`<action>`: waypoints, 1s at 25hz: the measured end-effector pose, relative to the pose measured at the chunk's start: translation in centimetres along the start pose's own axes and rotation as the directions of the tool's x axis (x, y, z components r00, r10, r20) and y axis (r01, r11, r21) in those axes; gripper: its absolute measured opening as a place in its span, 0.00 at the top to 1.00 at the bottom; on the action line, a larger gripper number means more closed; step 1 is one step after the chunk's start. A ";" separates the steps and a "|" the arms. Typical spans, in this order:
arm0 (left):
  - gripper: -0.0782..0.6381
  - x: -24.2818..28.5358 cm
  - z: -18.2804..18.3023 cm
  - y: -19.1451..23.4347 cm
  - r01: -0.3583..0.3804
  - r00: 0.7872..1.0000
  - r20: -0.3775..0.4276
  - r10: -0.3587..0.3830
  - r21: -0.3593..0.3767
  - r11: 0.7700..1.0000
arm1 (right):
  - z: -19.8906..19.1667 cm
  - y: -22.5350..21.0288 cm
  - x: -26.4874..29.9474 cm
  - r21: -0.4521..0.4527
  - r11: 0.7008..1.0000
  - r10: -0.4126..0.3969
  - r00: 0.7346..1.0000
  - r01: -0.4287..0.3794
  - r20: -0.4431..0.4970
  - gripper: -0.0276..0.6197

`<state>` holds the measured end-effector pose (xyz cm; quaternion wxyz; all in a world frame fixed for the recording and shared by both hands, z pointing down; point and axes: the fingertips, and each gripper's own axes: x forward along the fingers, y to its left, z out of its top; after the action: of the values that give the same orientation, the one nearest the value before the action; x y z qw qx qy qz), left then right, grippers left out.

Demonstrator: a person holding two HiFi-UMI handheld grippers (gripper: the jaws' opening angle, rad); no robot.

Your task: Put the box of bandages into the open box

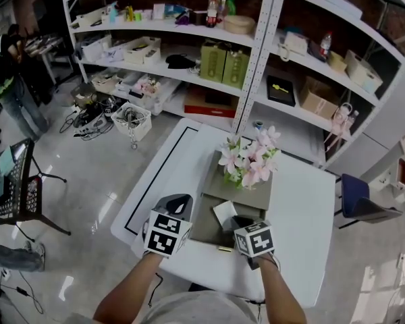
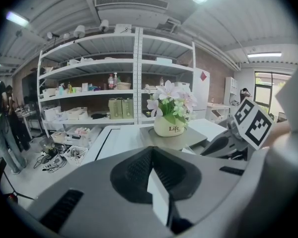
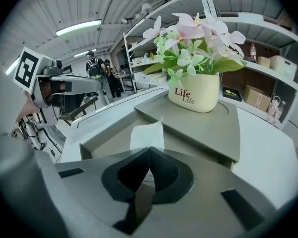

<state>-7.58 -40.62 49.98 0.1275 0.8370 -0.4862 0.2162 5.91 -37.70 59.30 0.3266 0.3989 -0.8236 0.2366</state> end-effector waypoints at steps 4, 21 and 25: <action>0.88 0.3 -0.2 0.1 -0.004 1.000 -0.007 0.004 -0.003 1.000 | -0.2 -0.1 0.4 -0.002 1.000 0.006 1.000 -0.006 -0.014 0.95; 0.88 -0.8 0.0 -0.3 -0.008 1.000 0.007 0.008 0.005 1.000 | 0.2 -0.5 -1.4 0.023 0.999 -0.031 0.999 0.030 0.043 0.91; 0.88 -1.6 0.4 -0.7 -0.001 1.000 0.021 0.001 0.017 1.000 | 1.1 -0.4 -3.2 0.036 0.998 -0.053 0.994 0.050 0.092 0.91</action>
<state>-7.52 -39.22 48.87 0.1153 0.8400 -0.4862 0.2115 7.34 -37.04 56.24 0.2869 0.4359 -0.8234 0.2231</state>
